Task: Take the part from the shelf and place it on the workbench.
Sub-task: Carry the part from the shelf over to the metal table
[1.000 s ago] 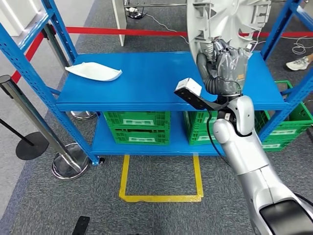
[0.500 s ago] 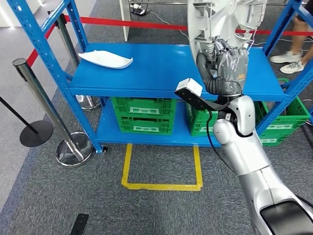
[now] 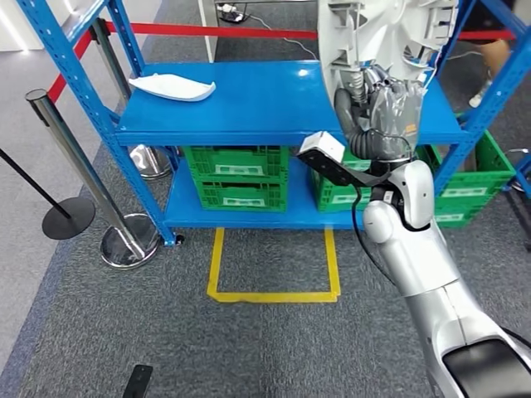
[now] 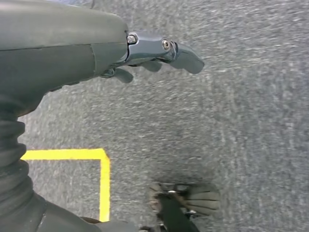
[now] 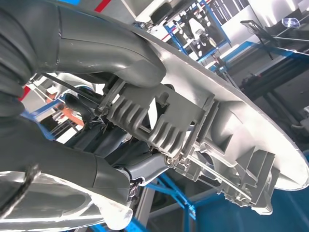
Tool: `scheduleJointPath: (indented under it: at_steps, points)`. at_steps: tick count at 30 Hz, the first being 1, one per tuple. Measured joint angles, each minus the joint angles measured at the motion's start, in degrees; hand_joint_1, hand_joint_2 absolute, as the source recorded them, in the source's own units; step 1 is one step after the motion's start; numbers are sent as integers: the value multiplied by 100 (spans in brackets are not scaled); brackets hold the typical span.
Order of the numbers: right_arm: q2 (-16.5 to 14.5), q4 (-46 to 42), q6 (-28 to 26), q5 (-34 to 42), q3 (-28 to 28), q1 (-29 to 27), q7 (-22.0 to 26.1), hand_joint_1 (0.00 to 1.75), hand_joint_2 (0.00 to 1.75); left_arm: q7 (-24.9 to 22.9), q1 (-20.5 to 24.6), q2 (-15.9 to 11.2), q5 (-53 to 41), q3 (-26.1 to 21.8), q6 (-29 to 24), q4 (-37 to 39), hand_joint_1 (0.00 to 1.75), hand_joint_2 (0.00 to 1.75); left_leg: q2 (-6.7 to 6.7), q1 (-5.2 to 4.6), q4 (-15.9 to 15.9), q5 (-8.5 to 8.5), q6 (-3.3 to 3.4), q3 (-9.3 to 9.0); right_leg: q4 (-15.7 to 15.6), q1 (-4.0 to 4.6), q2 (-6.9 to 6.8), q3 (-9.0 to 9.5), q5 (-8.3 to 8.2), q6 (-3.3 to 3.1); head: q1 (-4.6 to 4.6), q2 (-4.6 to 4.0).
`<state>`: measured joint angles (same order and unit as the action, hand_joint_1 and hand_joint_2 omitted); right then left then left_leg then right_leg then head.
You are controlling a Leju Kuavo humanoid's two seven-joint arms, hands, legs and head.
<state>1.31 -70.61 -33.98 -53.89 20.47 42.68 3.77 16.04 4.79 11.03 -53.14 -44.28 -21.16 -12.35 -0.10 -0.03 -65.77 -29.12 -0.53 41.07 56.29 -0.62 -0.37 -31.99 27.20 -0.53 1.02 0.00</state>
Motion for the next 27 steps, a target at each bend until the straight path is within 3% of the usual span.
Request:
scheduleJointPath:
  at_steps: [1,2,3,4,6,8,9,11,12,13,14,16,17,18,19,20,21,22,23,24,25,27]
  points:
    - [1,-1,2,0,1,0,-1,175,175,0,0,-1,2,0,0,0,0,175,0,12,-398,-237,-25,73,12,4,-2,-89,-68,-7,2,0]
    - [1,-1,2,2,1,-2,-1,175,175,0,-1,-1,5,0,0,0,0,175,0,19,-704,-352,-42,95,27,7,-2,-180,-132,-6,1,0]
    - [2,-1,2,5,1,-5,-2,175,175,0,-1,-1,6,0,0,0,0,175,0,21,-848,-342,-48,46,46,10,-2,-274,-192,0,2,0]
    - [5,-1,2,10,-1,-6,-5,175,175,0,0,-1,7,0,0,0,0,175,-1,21,-779,-233,-43,-102,70,10,0,-369,-251,8,3,0]
    - [15,-6,2,22,-10,-8,-13,175,175,0,5,-4,7,0,0,-1,0,175,-3,16,-134,-23,6,-640,112,14,5,-536,-369,31,3,0]
    - [30,-26,3,35,-27,-10,-21,175,175,0,13,-11,5,0,-1,-1,0,175,-7,-8,604,-46,69,-1129,126,23,5,-642,-489,80,-3,0]
    - [36,-37,5,41,-32,-11,-23,175,175,2,15,-15,4,0,-3,-1,0,175,-9,-25,797,-85,95,-1232,117,21,3,-668,-552,113,1,0]
    - [57,-48,9,49,-38,-15,-24,175,175,5,9,-18,3,-2,-3,1,0,175,-2,-34,866,-8,154,-1193,81,9,3,-700,-661,183,7,0]
    - [77,-49,11,52,-42,-15,-23,175,175,7,10,-19,-1,-3,-3,1,0,175,9,-27,885,56,192,-1152,102,1,10,-737,-621,216,11,0]
    - [101,-50,13,56,-47,-13,-23,175,175,7,12,-20,-4,-4,-2,2,0,175,22,-15,902,132,236,-1091,212,-2,18,-800,-458,245,1,0]
    - [127,-50,15,60,-55,-11,-23,175,175,7,16,-17,-9,-4,-2,2,0,175,35,-3,918,214,272,-1016,436,-6,24,-887,-192,270,-10,0]
    - [156,-51,19,64,-65,-11,-23,175,175,7,19,-16,-14,-5,-2,2,0,175,46,-5,912,372,310,-818,1185,-8,28,-1069,420,312,-32,0]
    - [166,-51,19,66,-68,-17,-23,175,175,7,18,-16,-15,-6,-2,2,0,175,48,-6,908,452,310,-713,1543,-11,27,-1112,566,330,-34,0]
    - [175,-51,19,68,-69,-25,-24,175,175,7,18,-16,-15,-7,-1,2,0,175,51,-5,904,535,305,-604,1779,-15,27,-1093,567,344,-33,0]
    - [185,-51,19,70,-69,-33,-25,175,175,7,17,-16,-16,-7,2,2,0,175,53,-4,900,615,295,-501,1830,-20,26,-988,445,351,-35,0]
    - [191,-51,19,72,-70,-40,-26,175,175,7,17,-15,-16,-8,4,2,0,175,53,-1,896,693,278,-401,1690,-26,26,-783,287,352,-34,0]
    - [195,-53,19,74,-70,-44,-26,175,175,7,17,-15,-17,-9,5,2,0,175,50,-1,885,765,255,-318,1380,-32,26,-482,194,349,-34,0]
    - [195,-62,20,75,-71,-44,-27,175,175,7,17,-15,-18,-10,7,2,0,175,45,-9,865,827,227,-244,929,-35,28,-104,209,343,-40,0]
    - [195,-74,22,76,-73,-43,-27,175,175,9,17,-17,-20,-13,7,2,0,175,41,-20,847,892,196,-184,508,-34,30,213,302,324,-44,0]
    - [196,-85,25,77,-74,-47,-26,175,175,19,17,-20,-25,-15,7,2,0,175,38,-27,840,955,165,-142,201,-27,34,410,405,297,-51,0]
    - [197,-95,29,77,-75,-56,-26,175,175,34,15,-23,-31,-17,7,2,0,175,38,-31,846,1018,131,-106,31,-13,38,488,466,261,-57,0]
    - [205,-96,44,81,-77,-83,-27,175,175,76,0,-27,-40,-22,19,2,0,175,38,-11,865,1067,62,-59,15,-10,30,406,416,147,-60,0]
